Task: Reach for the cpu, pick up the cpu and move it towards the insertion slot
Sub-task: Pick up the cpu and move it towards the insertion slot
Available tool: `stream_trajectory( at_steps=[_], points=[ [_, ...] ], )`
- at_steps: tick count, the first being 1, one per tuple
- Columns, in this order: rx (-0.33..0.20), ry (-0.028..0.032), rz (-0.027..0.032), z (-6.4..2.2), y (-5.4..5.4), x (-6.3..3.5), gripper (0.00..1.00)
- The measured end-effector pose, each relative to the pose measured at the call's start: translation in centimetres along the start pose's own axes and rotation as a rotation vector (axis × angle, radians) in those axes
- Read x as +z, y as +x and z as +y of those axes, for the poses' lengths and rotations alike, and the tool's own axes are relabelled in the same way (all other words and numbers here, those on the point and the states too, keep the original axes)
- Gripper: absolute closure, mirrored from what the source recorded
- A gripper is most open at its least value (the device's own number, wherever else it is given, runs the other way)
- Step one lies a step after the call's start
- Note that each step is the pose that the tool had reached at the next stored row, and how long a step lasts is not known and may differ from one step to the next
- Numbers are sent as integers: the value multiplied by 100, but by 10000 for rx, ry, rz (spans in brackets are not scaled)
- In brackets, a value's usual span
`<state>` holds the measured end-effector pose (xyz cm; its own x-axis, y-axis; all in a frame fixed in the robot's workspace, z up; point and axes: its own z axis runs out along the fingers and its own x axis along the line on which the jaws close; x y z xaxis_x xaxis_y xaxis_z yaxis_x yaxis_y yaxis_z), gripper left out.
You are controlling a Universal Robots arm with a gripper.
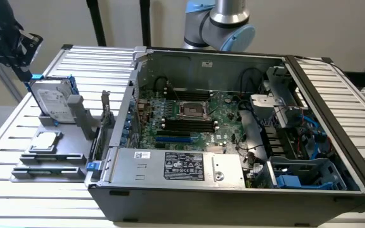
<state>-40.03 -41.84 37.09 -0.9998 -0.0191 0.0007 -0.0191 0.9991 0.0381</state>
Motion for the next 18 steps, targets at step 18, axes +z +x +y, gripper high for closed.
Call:
stream_trajectory(
  at_steps=[18],
  points=[
    [-1, 12, -2, -43, 251, 90, 88]
  ],
)
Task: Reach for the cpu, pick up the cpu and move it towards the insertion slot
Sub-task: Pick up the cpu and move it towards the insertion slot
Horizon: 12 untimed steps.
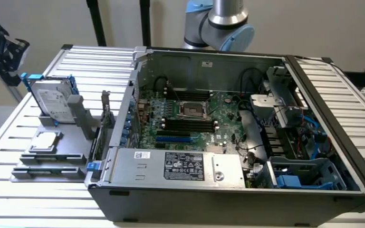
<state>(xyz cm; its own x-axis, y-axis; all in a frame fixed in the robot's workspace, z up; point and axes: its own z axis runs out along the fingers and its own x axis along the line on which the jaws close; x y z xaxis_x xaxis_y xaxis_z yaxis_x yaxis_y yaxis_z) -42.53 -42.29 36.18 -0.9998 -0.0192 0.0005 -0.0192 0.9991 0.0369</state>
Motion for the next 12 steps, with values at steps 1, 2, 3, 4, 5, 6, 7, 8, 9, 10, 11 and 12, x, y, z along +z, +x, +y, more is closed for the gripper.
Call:
stream_trajectory(
  at_steps=[1, 2, 3, 4, 5, 6, 7, 8, 9, 10, 11, 12],
  points=[
    [-1, 0, 0, 0, 0, 0, 82],
    [-1, 0, 0, 0, 0, 0, 76],
    [-1, 0, 0, 0, 0, 0, 70],
    [0, 0, 1, 0, 0, 0, 70],
    [0, 0, 0, 0, 0, 0, 64],
    [-1, 0, 0, 0, 0, 0, 58],
    [0, 0, 0, 0, 0, 0, 58],
    [0, 0, 1, 0, 0, 0, 53],
    [-1, 0, 0, 0, 0, 0, 47],
    [-1, 0, 0, 0, 0, 0, 41],
    [-1, 0, 1, 0, 0, 0, 41],
    [0, 0, 0, 0, 0, 0, 41]
  ],
)
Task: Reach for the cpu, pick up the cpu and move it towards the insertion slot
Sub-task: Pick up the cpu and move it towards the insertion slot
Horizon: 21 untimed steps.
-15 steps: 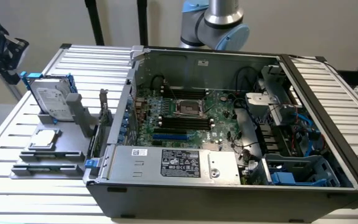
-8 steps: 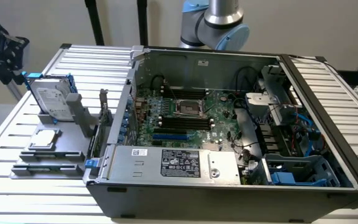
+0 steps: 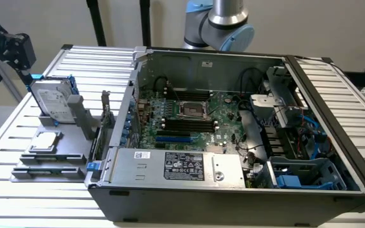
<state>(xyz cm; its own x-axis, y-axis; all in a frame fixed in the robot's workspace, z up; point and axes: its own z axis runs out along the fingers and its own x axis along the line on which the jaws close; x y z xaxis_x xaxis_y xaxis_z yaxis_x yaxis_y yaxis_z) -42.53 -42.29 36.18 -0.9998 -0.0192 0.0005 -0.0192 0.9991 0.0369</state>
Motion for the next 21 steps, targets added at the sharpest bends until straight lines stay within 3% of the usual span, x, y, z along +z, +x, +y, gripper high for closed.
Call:
stream_trajectory(
  at_steps=[1, 7, 21],
  points=[
    [0, 0, 0, 0, 0, 0, 35],
    [1, -1, -2, -2, 1, 30, 35],
    [-9, -1, 0, -32, 39, 284, 35]
  ],
)
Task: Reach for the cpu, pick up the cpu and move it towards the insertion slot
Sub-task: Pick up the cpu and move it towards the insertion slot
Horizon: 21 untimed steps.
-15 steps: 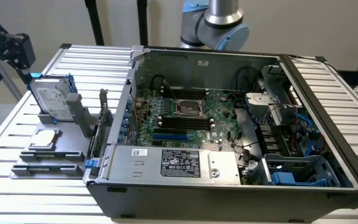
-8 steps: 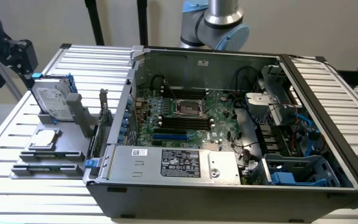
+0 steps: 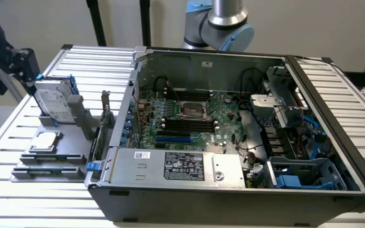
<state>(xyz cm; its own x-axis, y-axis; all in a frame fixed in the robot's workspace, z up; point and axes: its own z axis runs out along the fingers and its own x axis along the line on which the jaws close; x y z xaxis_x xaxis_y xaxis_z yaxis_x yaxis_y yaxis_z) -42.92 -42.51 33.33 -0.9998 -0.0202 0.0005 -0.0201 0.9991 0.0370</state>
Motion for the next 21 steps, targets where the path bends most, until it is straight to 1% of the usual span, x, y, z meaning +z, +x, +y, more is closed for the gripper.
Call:
stream_trajectory(
  at_steps=[3, 10, 21],
  points=[
    [-3, 1, 0, -13, 13, 53, 35],
    [-46, 1, 2, -78, 16, 178, 35],
    [-65, 2, 4, -92, 17, 378, 35]
  ],
)
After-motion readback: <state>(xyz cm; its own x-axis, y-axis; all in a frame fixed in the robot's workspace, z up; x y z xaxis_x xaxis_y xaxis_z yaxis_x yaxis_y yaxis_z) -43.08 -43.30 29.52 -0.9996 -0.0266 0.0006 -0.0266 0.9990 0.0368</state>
